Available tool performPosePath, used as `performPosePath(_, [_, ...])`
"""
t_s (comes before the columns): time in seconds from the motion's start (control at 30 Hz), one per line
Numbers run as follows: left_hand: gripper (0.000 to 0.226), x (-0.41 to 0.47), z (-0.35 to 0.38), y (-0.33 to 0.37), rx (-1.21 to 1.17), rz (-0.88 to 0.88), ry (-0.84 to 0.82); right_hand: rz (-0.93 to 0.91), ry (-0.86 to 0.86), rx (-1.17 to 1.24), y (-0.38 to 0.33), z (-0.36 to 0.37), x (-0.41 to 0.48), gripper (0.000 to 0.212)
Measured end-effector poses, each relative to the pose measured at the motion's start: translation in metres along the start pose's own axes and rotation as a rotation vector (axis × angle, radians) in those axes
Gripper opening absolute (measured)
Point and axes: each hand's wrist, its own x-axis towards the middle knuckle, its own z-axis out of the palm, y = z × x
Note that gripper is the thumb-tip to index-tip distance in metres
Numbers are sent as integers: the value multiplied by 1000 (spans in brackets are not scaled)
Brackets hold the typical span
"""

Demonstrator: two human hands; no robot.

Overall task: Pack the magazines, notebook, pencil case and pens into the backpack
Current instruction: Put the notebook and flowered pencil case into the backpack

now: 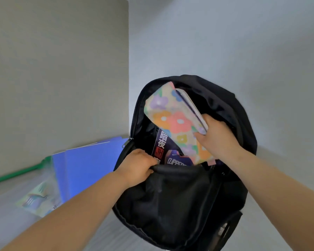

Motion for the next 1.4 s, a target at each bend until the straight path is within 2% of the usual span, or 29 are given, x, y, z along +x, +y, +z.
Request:
performPosePath(0.07, [13, -14, -4, -6, -12, 71, 82, 43, -113, -50, 4, 8, 8, 32])
performPosePath(0.17, [8, -30, -19, -12, -8, 194, 206, 63, -325, -313, 5, 23, 15, 37])
performPosePath(0.23, [8, -35, -26, -13, -6, 222, 208, 63, -462, -417, 4, 40, 15, 43])
performPosePath(0.33, [10, -39, -28, -15, -23, 213, 172, 95, -600, -407, 0, 66, 11, 31])
performPosePath(0.47, [11, -35, -24, -17, -15, 240, 139, 223, -721, -300, 4, 95, 6, 37])
performPosePath(0.53, [10, -32, -24, -15, -30, 244, 122, 238, -698, -298, 14, 108, 0, 31])
performPosePath(0.6, [9, -30, -24, -13, -34, 274, 149, 183, -678, -461, 26, 113, -8, 27])
performPosePath(0.73, [15, -26, -21, -13, -57, 278, 191, 334, -626, -435, 39, 122, -11, 38])
performPosePath(0.93, [18, -28, -17, -13, -82, 212, 176, 183, -752, -251, 16, 105, 1, 35])
performPosePath(1.0, [22, -28, -16, -14, -135, 160, 170, 128, -720, -254, 12, 95, 1, 33])
performPosePath(1.07, [24, -31, -17, -13, -190, 102, 221, 90, -614, -232, 9, 82, -1, 29])
performPosePath(1.27, [15, -79, -34, 0, -298, -161, 465, -64, -226, 223, -20, 36, -28, 18])
performPosePath(1.33, [13, -110, -34, 3, -364, -291, 522, -163, -180, 376, -40, 26, -45, 22])
performPosePath(1.4, [11, -146, -30, 6, -419, -434, 593, -267, -221, 549, -65, 21, -67, 29])
